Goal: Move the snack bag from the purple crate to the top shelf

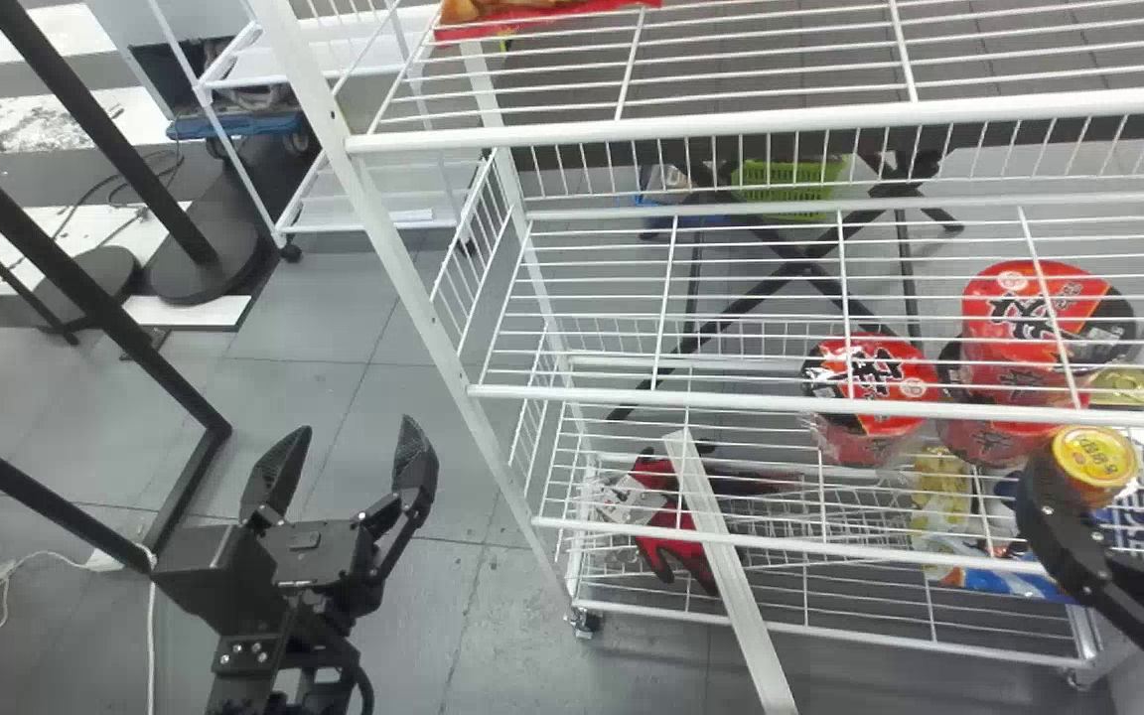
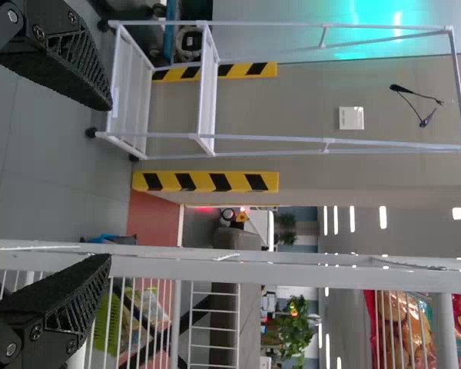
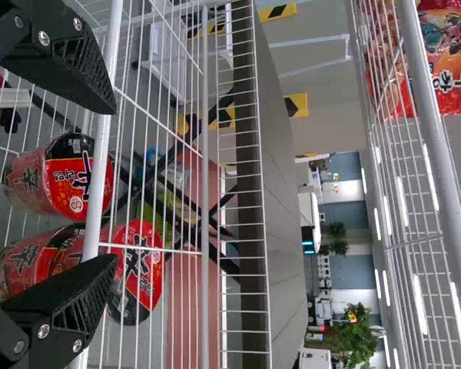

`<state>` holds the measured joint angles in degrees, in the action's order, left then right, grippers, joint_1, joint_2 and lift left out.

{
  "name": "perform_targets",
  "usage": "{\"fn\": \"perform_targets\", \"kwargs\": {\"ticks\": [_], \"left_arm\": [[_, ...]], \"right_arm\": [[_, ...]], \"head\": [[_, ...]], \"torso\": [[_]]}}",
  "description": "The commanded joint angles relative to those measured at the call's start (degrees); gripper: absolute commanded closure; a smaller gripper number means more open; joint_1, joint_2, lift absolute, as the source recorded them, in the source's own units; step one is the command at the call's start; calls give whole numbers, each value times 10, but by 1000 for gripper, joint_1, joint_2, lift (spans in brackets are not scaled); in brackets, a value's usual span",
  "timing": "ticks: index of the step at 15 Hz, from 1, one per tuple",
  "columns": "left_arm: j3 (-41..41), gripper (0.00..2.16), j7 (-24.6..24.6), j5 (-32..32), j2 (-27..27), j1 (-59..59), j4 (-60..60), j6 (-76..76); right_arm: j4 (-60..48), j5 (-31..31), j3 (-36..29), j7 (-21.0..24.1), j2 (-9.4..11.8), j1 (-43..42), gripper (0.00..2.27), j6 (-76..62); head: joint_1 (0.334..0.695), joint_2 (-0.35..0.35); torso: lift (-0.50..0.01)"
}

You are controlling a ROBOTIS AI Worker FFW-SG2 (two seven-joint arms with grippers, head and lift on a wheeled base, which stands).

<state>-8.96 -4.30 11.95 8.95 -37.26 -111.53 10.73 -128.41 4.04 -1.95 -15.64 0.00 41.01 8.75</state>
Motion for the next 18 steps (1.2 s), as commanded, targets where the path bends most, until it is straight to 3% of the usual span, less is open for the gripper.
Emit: {"fn": "perform_targets", "kwargs": {"ticks": [1,18], "left_arm": [[1,137,0,0,0,0,0,-1],[1,130,0,0,-1,0,1,-1]], "right_arm": [[0,-1,0,1,-1,0,154,0],[8,0,-1,1,-1,-7,151,9]], "head": [[695,248],[695,246]], "torso": [[-347],[-414]]}}
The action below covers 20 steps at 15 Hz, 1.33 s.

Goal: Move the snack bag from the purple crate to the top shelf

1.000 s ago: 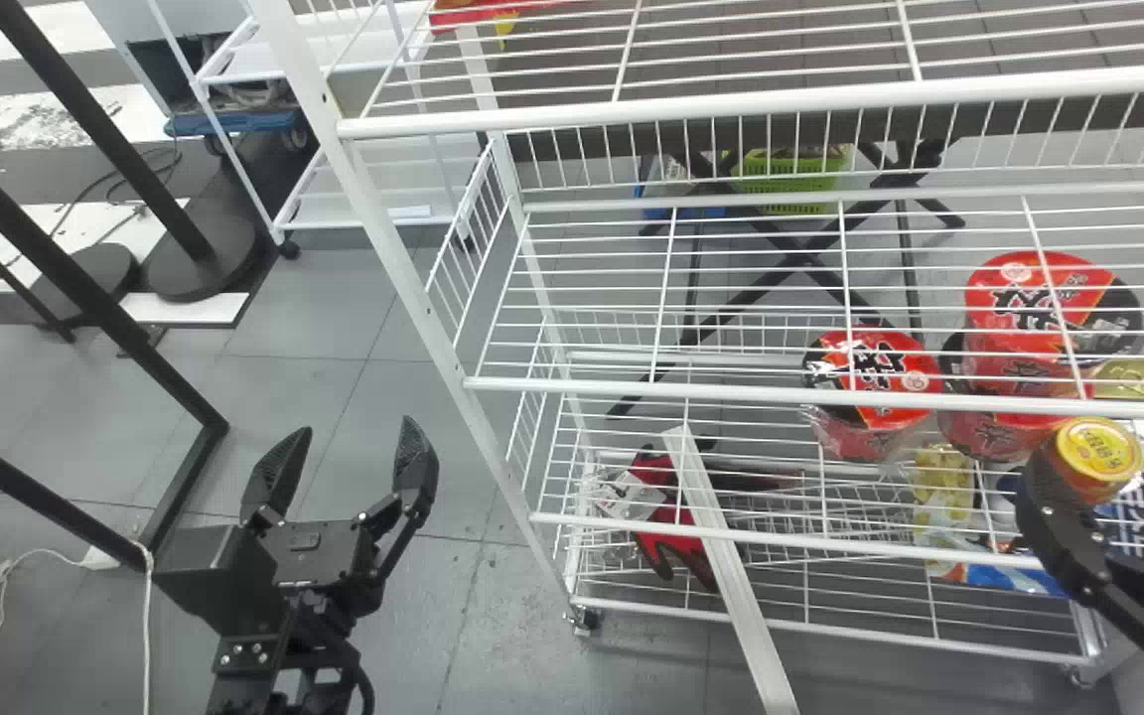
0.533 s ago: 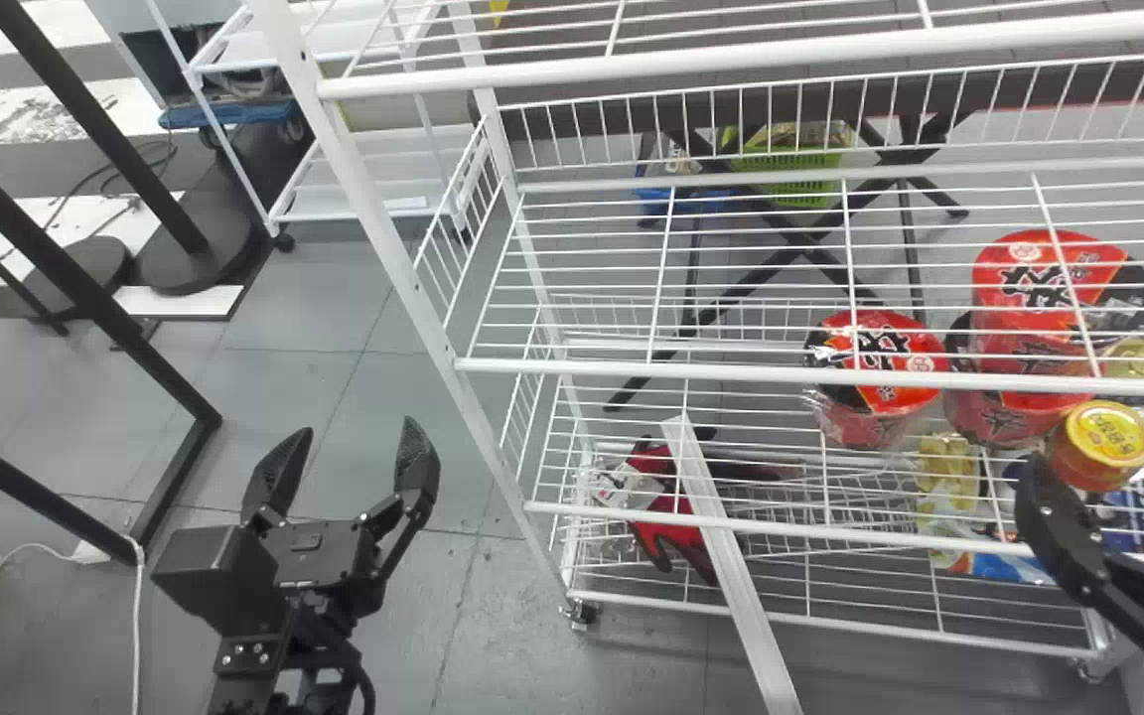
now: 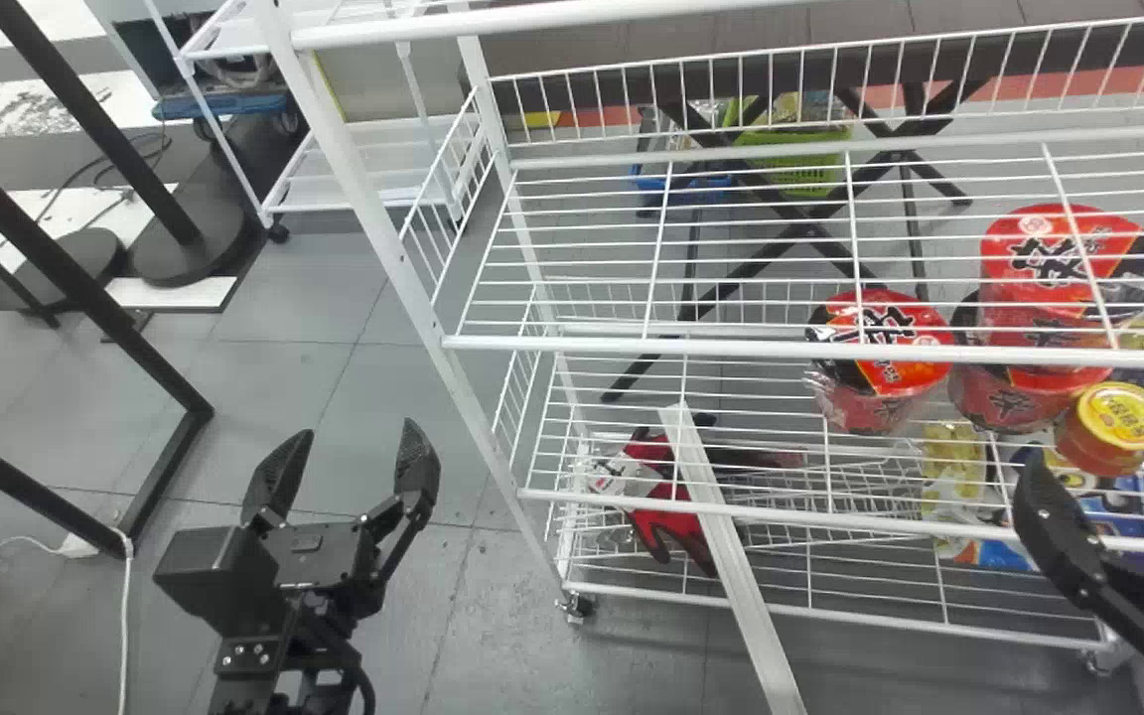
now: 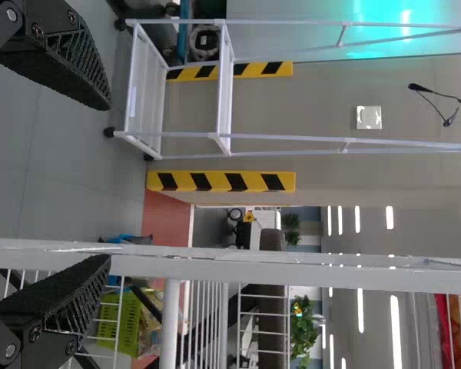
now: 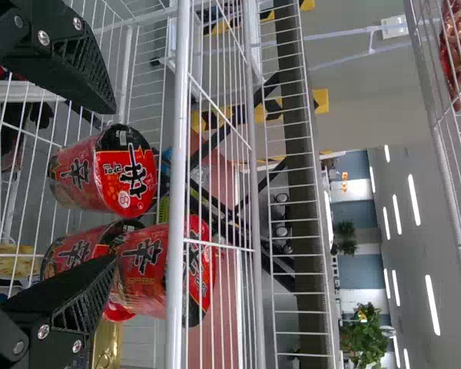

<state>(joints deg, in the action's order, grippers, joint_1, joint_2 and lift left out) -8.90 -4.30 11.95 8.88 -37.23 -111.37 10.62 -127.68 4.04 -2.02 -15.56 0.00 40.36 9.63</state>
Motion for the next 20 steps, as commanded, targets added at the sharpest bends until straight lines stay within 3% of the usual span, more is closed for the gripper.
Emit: {"fn": "perform_targets", "kwargs": {"ticks": [1,10,12,20], "left_arm": [[0,130,0,0,0,0,0,0],[0,130,0,0,0,0,1,0],[0,130,0,0,0,1,1,0],[1,130,0,0,-1,0,-1,0]], "right_arm": [[2,0,0,0,-1,-1,151,0],[8,2,0,-1,-1,-3,151,-5],[37,15,-7,-31,-1,-3,144,-107],[42,13,-8,-28,-1,-1,140,-123]], "head": [[695,246],[695,246],[695,246],[695,244]], "torso": [[-418],[-454],[-457],[-457]]}}
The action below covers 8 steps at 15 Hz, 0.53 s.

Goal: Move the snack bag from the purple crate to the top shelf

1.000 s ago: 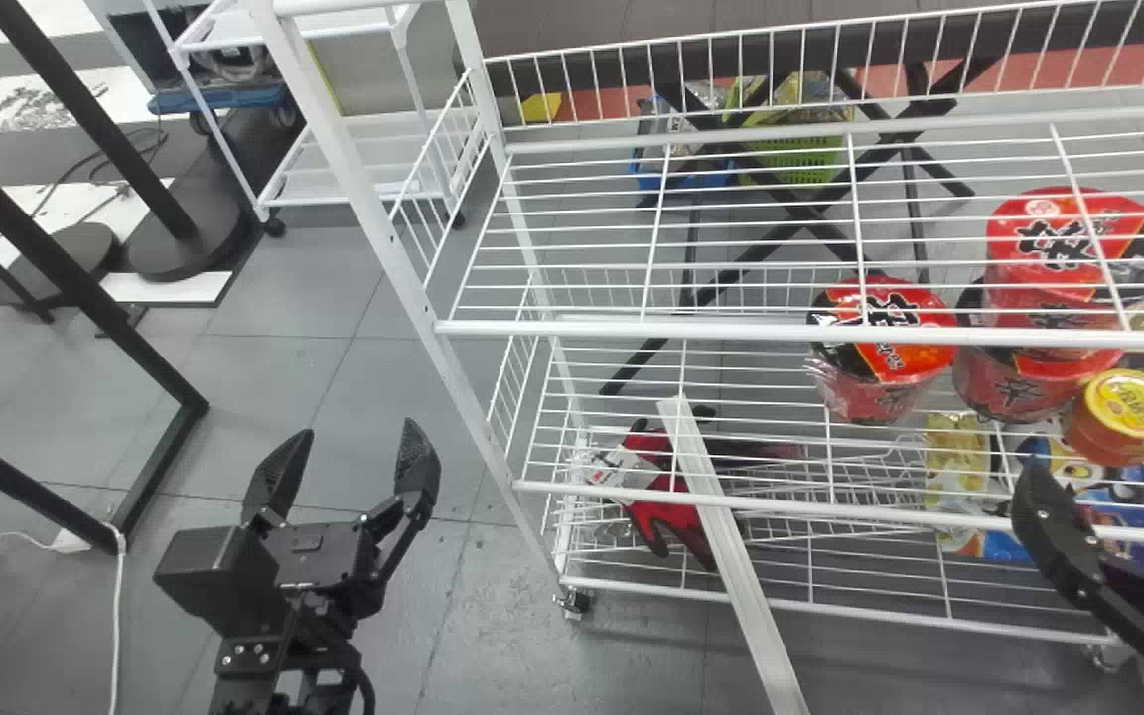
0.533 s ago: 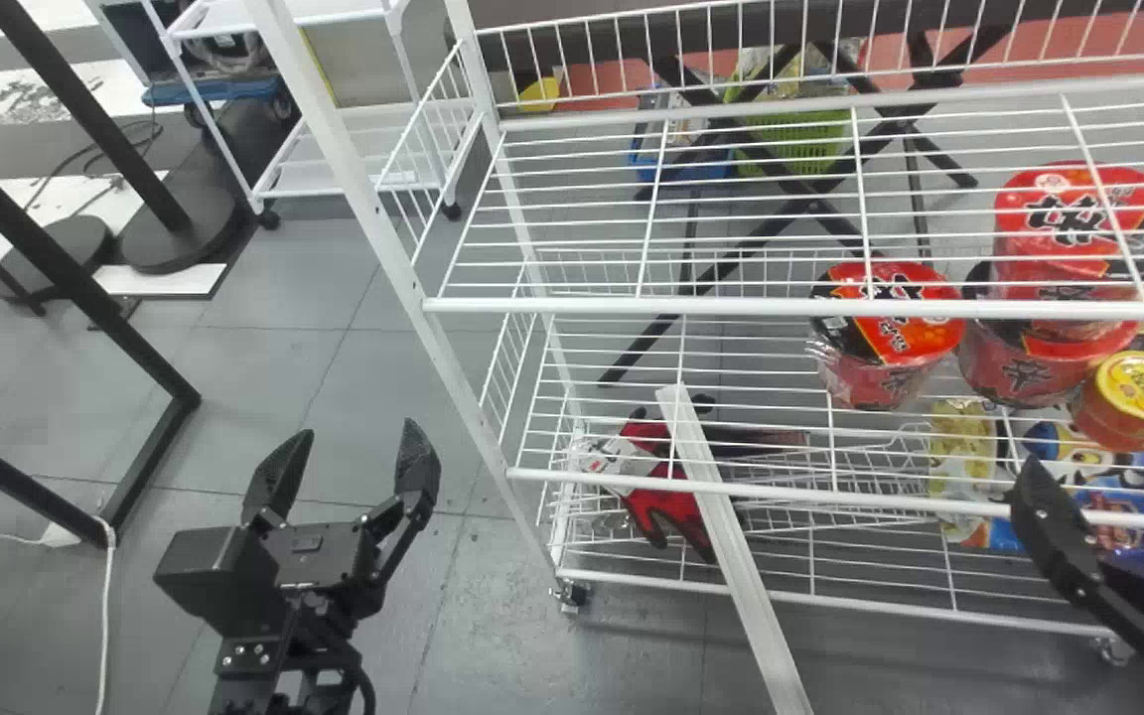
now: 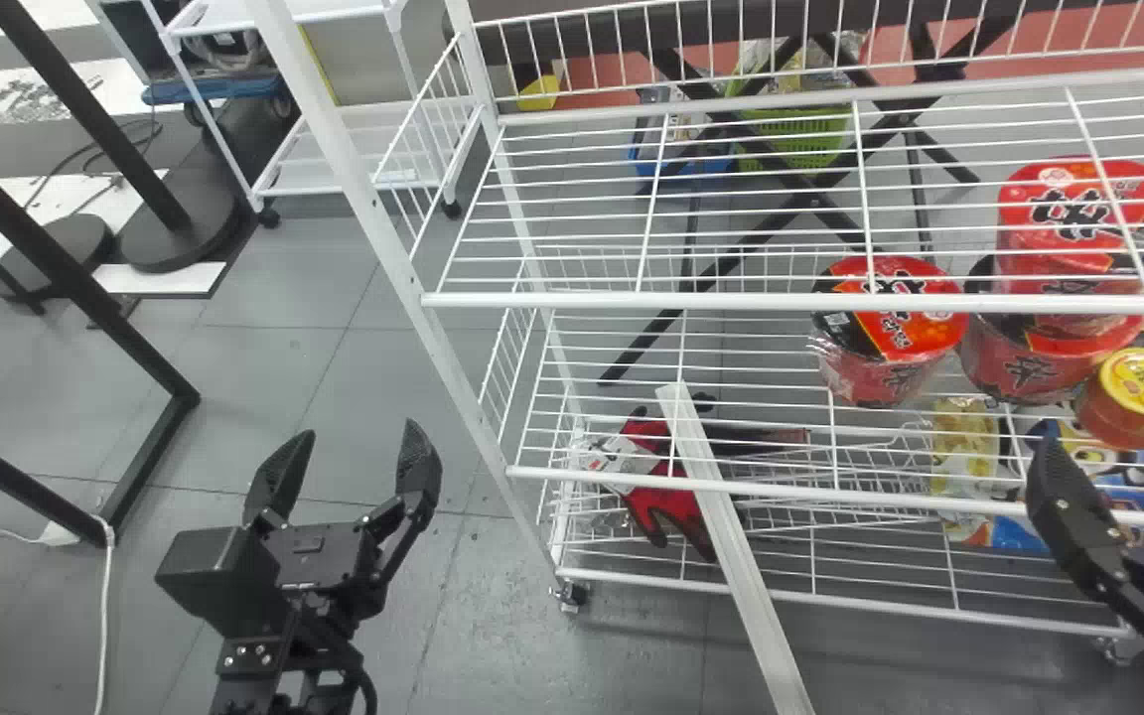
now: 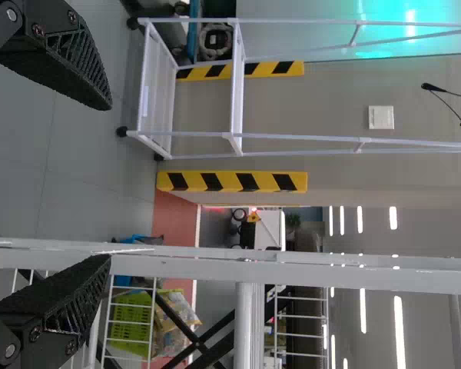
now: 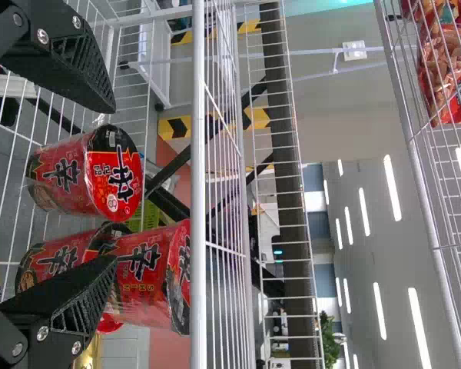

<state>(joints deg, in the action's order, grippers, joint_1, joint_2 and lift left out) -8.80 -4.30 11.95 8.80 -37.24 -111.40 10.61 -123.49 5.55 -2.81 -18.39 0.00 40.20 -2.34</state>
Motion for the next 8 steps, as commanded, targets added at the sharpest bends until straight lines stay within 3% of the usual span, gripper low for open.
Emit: {"fn": "perform_targets", "kwargs": {"ticks": [1,5,8], "left_arm": [[0,130,0,0,0,0,0,0],[1,130,0,0,0,0,0,0],[0,130,-1,0,0,0,0,0]], "right_arm": [[0,-2,1,0,-1,0,140,-3],[-3,-4,3,6,-1,1,140,27],[9,-4,3,17,-1,2,134,-28]], "head": [[695,243],[695,246],[695,240]], "torso": [[-457],[-457],[-457]]}}
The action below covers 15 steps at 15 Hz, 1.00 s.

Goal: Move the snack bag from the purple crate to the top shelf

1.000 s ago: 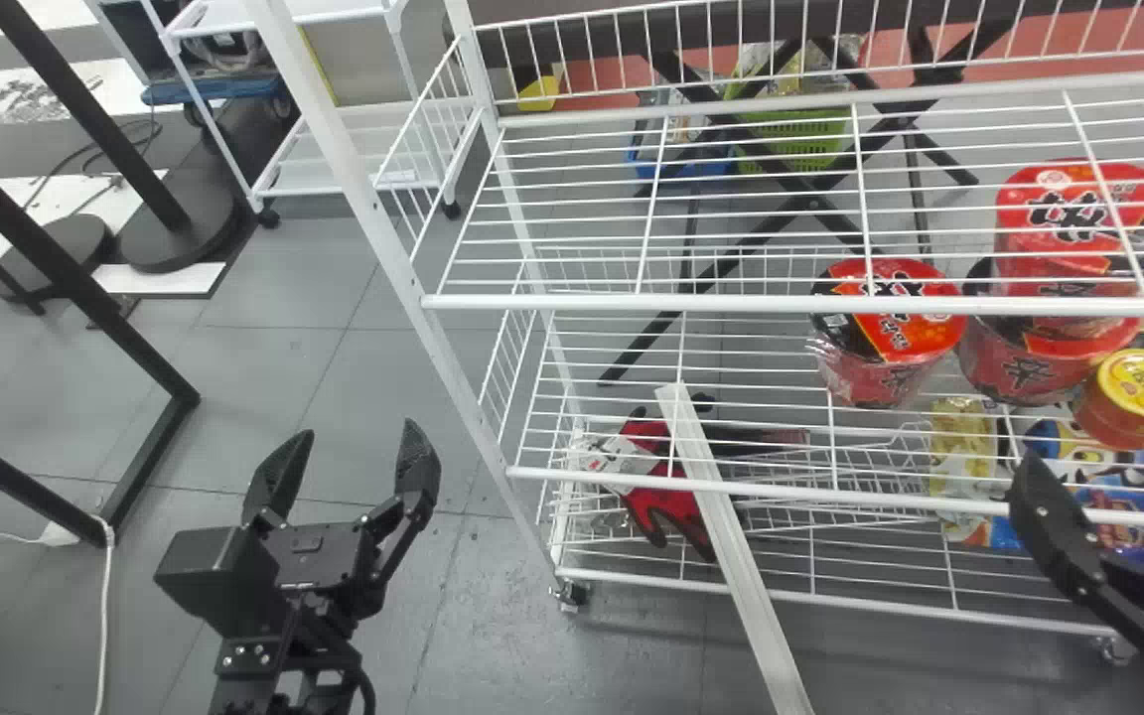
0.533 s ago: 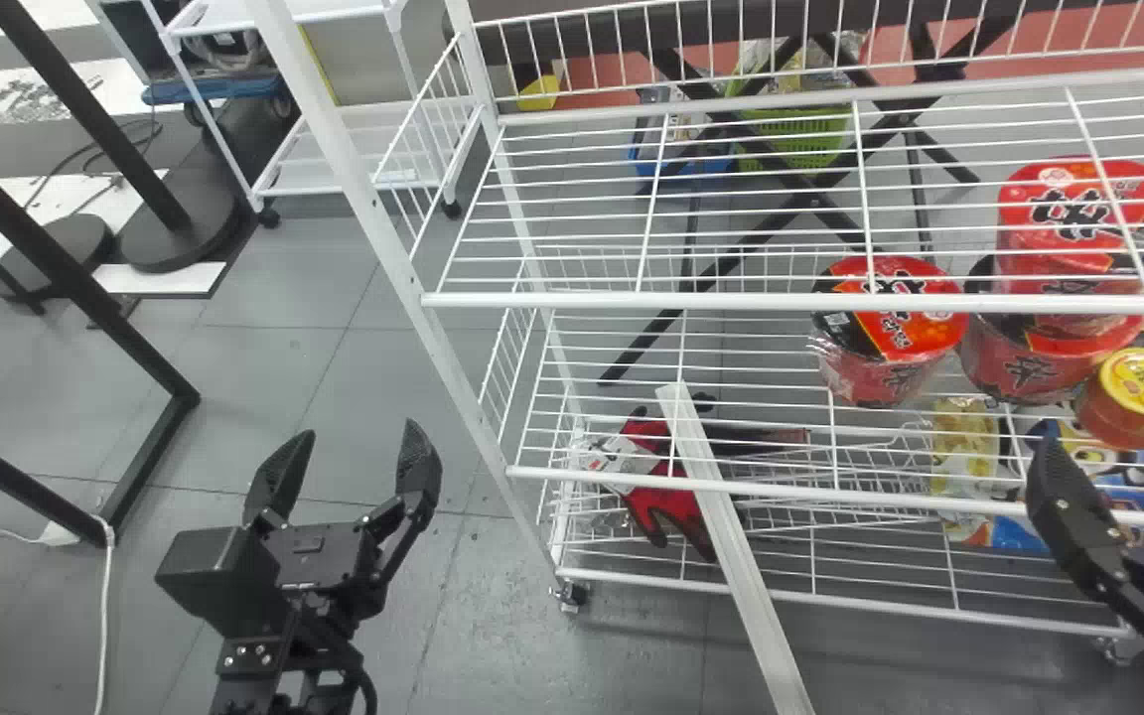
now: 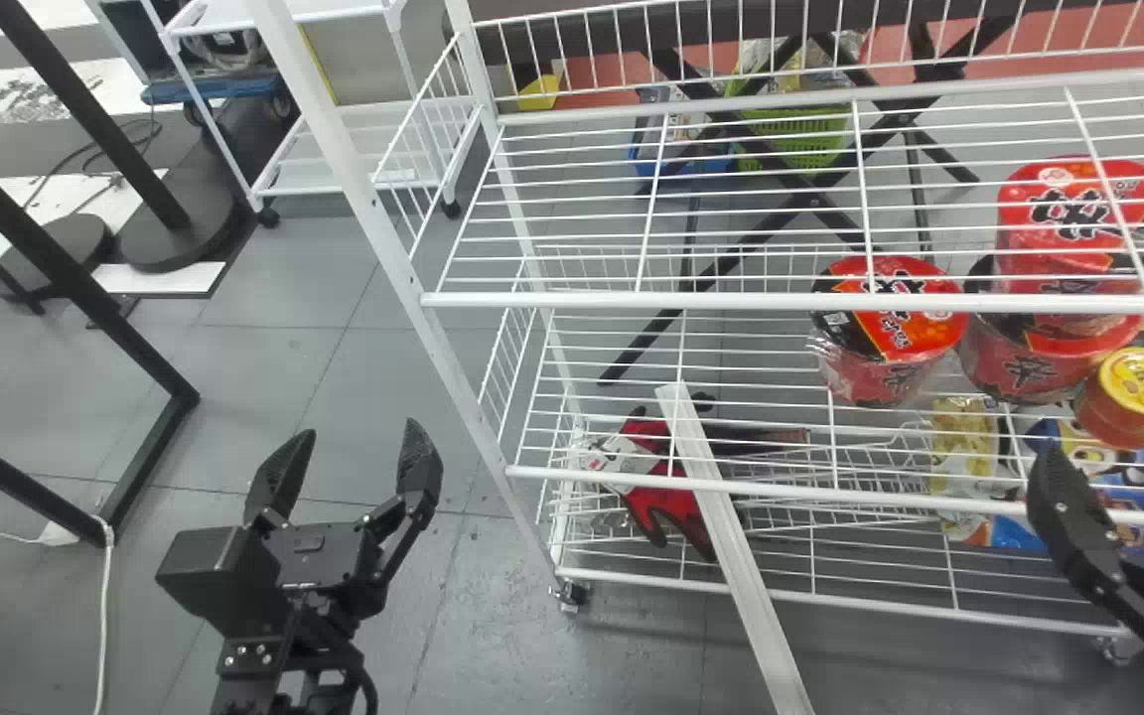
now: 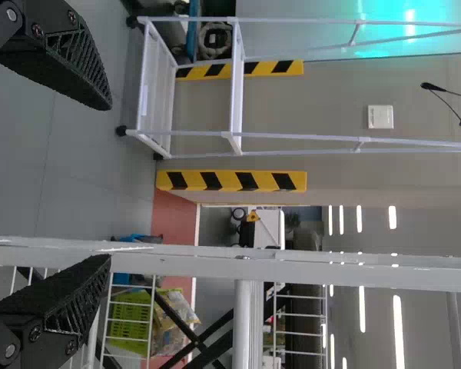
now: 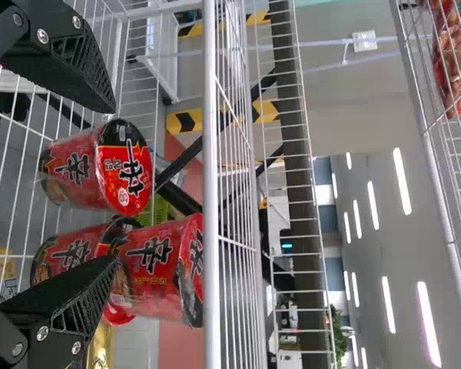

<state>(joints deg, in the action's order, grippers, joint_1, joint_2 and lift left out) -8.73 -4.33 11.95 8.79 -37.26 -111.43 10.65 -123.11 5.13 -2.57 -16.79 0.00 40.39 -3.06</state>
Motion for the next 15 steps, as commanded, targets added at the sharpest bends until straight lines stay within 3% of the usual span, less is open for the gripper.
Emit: {"fn": "perform_targets", "kwargs": {"ticks": [1,11,13,15], "left_arm": [[-1,130,-1,0,0,0,1,-1],[0,130,-1,-2,1,-3,-3,-1],[2,130,-1,-2,1,0,-3,-2],[4,130,-1,-2,1,1,-3,-2]], "right_arm": [[5,1,0,1,-1,0,134,-21],[9,5,3,-8,-1,6,137,-65],[-8,0,3,-7,-1,7,137,2],[-2,-5,5,-8,-1,7,127,-52]], "head": [[695,238],[695,238],[695,241],[695,241]], "torso": [[-457],[-457],[-455],[-454]]}}
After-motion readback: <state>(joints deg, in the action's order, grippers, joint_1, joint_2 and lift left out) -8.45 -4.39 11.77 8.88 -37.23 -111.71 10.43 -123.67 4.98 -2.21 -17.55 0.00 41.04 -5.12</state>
